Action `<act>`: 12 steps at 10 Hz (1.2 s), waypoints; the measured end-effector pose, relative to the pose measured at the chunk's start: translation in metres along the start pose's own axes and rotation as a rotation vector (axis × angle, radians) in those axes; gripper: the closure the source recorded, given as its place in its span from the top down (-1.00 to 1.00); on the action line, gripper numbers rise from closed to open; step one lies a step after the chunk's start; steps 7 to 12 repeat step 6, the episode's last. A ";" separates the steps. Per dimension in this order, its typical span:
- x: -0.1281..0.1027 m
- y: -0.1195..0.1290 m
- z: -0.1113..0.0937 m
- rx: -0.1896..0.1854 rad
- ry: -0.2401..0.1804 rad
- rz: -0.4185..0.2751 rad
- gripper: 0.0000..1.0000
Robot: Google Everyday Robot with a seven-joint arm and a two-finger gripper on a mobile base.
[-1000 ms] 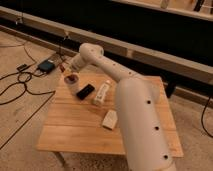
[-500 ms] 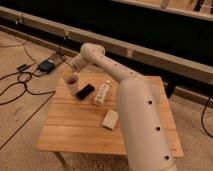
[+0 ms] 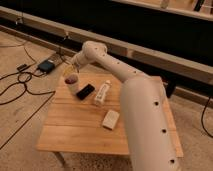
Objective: Place the pepper in the ceramic cup
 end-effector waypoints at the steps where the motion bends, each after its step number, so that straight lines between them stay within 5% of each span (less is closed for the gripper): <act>1: -0.001 0.001 0.002 -0.002 0.001 -0.002 0.50; 12: -0.002 0.002 0.002 -0.003 0.000 -0.002 0.50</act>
